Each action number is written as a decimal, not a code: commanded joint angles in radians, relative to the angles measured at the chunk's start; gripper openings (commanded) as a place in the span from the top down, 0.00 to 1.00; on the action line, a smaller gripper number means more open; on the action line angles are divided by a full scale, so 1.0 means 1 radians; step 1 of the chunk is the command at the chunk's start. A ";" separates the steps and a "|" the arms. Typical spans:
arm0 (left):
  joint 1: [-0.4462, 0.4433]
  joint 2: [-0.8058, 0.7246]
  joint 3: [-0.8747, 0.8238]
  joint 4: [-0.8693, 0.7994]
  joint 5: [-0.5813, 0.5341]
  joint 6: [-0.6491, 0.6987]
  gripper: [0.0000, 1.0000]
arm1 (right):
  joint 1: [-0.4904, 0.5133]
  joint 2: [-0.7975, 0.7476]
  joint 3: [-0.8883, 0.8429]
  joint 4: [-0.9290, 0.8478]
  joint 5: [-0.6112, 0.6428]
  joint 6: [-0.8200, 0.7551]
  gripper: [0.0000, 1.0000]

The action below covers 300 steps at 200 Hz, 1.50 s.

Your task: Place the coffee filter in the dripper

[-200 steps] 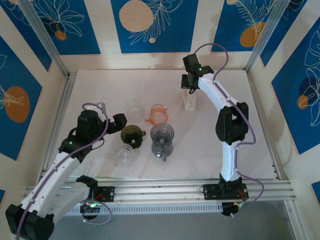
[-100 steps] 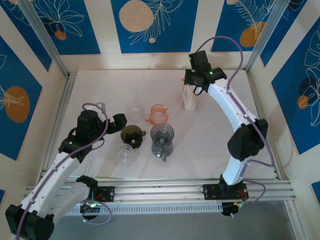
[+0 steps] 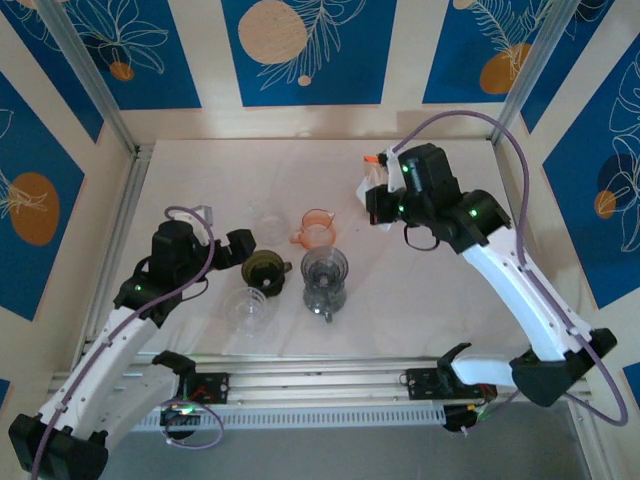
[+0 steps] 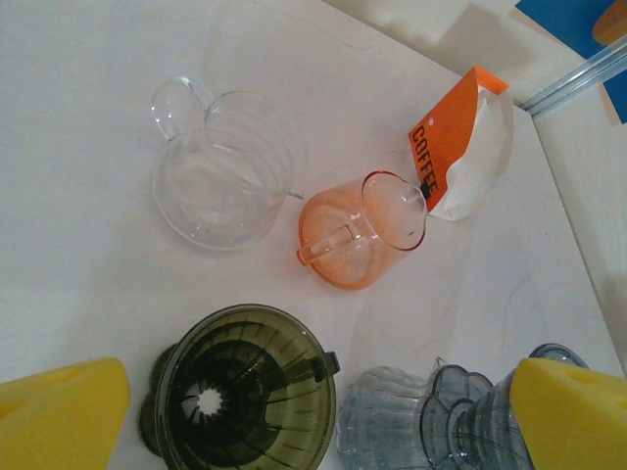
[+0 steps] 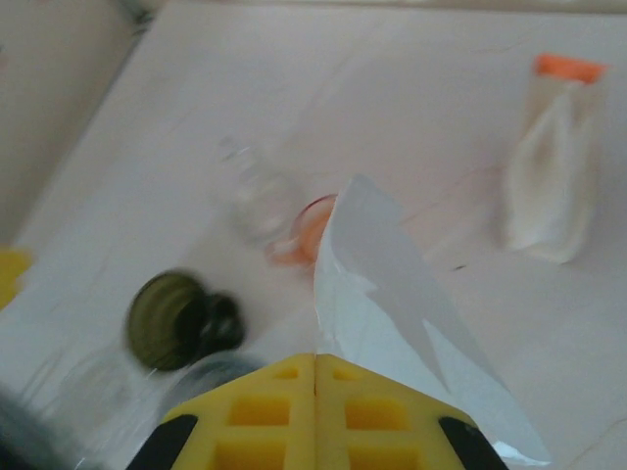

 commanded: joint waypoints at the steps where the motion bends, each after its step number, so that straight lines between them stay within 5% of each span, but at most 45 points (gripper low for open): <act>1: -0.005 -0.006 0.038 -0.030 0.032 0.024 0.00 | 0.074 -0.011 0.028 -0.158 -0.143 0.003 1.00; 53: -0.005 0.004 0.033 -0.022 0.055 0.011 0.01 | 0.211 0.004 0.012 -0.249 -0.158 0.065 1.00; 164: -0.005 0.019 0.044 -0.028 0.084 0.022 0.00 | 0.269 0.239 0.223 -0.440 -0.117 0.009 1.00; 213: -0.005 0.038 0.052 -0.035 0.122 0.020 0.00 | 0.299 0.377 0.302 -0.442 -0.136 -0.045 1.00; 300: -0.005 0.050 0.052 -0.035 0.143 0.014 0.00 | 0.299 0.453 0.183 -0.326 -0.186 -0.030 1.00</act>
